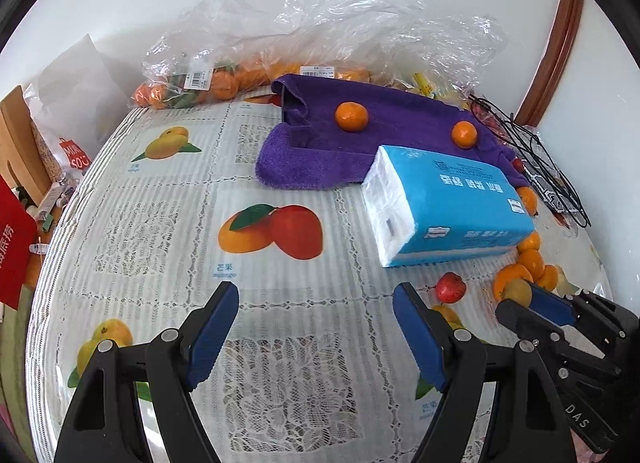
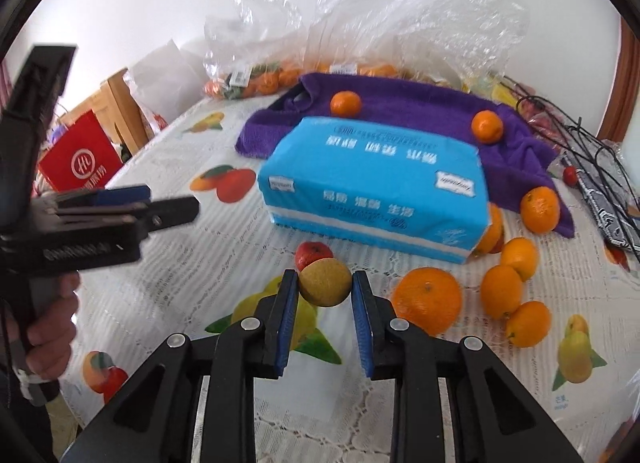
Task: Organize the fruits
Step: 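Grasp the red apple with the left gripper while the right grasps the yellow-green fruit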
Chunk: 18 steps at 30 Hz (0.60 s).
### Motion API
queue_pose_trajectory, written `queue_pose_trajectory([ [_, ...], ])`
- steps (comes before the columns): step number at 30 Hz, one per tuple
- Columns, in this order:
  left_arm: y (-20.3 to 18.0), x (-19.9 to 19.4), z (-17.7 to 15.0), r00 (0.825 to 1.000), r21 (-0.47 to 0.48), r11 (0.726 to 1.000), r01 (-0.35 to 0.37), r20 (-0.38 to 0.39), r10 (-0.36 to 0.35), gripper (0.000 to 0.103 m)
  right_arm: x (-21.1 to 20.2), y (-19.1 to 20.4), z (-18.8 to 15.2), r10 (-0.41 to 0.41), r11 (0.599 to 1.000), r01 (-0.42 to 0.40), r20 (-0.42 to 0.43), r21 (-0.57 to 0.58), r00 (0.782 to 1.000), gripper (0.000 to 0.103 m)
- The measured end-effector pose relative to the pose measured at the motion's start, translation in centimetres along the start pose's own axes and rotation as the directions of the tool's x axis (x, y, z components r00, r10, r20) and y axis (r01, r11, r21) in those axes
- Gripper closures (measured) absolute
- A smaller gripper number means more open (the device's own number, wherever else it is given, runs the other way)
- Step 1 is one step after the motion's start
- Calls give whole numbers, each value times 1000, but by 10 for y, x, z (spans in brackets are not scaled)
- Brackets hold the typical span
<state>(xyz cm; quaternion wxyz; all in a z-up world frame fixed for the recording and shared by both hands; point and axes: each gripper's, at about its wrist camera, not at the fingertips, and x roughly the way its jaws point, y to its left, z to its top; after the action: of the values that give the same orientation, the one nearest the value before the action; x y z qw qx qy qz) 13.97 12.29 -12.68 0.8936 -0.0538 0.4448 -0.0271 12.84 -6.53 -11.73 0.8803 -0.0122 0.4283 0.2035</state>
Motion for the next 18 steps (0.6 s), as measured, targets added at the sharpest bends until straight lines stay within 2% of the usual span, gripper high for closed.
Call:
queue_pose_trajectory([
  [6, -37, 5, -2, 997, 51, 996, 78, -8, -78, 26, -31, -30, -3, -53, 998, 51, 49, 39, 997, 76],
  [11, -69, 18, -2, 995, 96, 991, 95, -27, -92, 26, -42, -60, -16, -103, 992, 99, 48, 81, 994, 76],
  [17, -90, 38, -5, 995, 126, 988, 95, -45, -90, 36, -42, -88, -40, -112, 986, 110, 11, 122, 994, 76],
  [18, -93, 42, -6, 996, 131, 988, 87, -48, -81, 41, -40, -90, -44, -107, 987, 105, 5, 125, 994, 76],
])
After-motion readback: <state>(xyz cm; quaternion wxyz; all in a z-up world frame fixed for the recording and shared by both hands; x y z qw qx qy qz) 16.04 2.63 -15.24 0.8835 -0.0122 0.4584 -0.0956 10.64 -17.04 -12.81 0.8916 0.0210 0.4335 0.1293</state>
